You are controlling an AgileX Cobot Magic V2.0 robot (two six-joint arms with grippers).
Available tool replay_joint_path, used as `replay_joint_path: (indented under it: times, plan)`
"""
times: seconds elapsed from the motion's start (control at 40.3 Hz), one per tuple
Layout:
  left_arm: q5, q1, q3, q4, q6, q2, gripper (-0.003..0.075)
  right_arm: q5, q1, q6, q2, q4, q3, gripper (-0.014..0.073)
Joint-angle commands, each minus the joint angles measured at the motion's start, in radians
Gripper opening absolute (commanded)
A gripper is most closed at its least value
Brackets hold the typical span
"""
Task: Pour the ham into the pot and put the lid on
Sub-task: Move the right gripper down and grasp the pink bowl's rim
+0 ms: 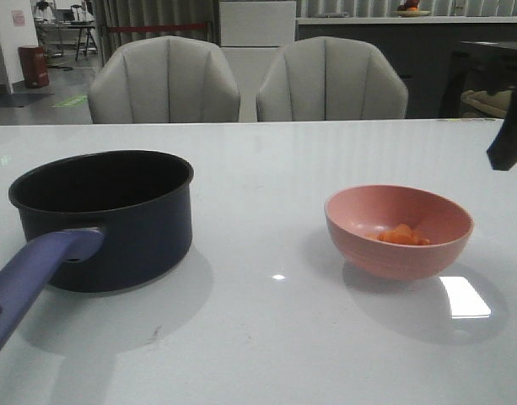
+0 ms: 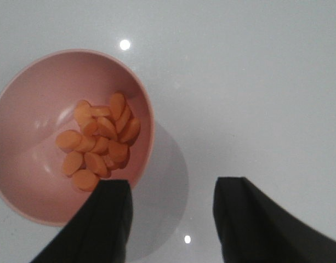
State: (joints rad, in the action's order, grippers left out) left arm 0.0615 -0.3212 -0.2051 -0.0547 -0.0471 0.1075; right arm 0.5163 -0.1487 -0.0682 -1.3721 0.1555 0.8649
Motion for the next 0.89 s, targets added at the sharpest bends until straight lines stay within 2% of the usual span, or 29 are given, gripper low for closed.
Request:
replay_joint_path:
  times: [0.0, 0.124, 0.372, 0.447, 0.595, 0.67, 0.868]
  plan:
    - [-0.084, -0.008, -0.030, -0.002, 0.006, 0.010, 0.0625, 0.034, 0.001, 0.003, -0.090, 0.002, 0.133, 0.0456]
    - [-0.084, -0.008, -0.030, -0.002, 0.006, 0.010, 0.0625, 0.078, -0.014, 0.035, -0.196, 0.002, 0.215, 0.0456]
    - [-0.084, -0.008, -0.030, -0.002, 0.006, 0.010, 0.0625, 0.078, -0.029, 0.054, -0.349, 0.002, 0.289, 0.0449]
    - [-0.084, -0.008, -0.030, -0.002, 0.006, 0.010, 0.0625, 0.092, -0.029, 0.054, -0.381, 0.002, 0.300, 0.0401]
    - [-0.084, -0.008, -0.030, -0.002, 0.006, 0.010, 0.0625, 0.095, -0.029, 0.054, -0.404, 0.008, 0.310, 0.0202]
    - [-0.084, -0.008, -0.030, -0.002, 0.006, 0.010, 0.0625, 0.077, -0.029, 0.054, -0.400, 0.007, 0.310, 0.0132]
    - [-0.084, -0.008, -0.030, -0.002, 0.006, 0.010, 0.0625, 0.046, -0.028, 0.054, -0.398, 0.006, 0.310, 0.0134]
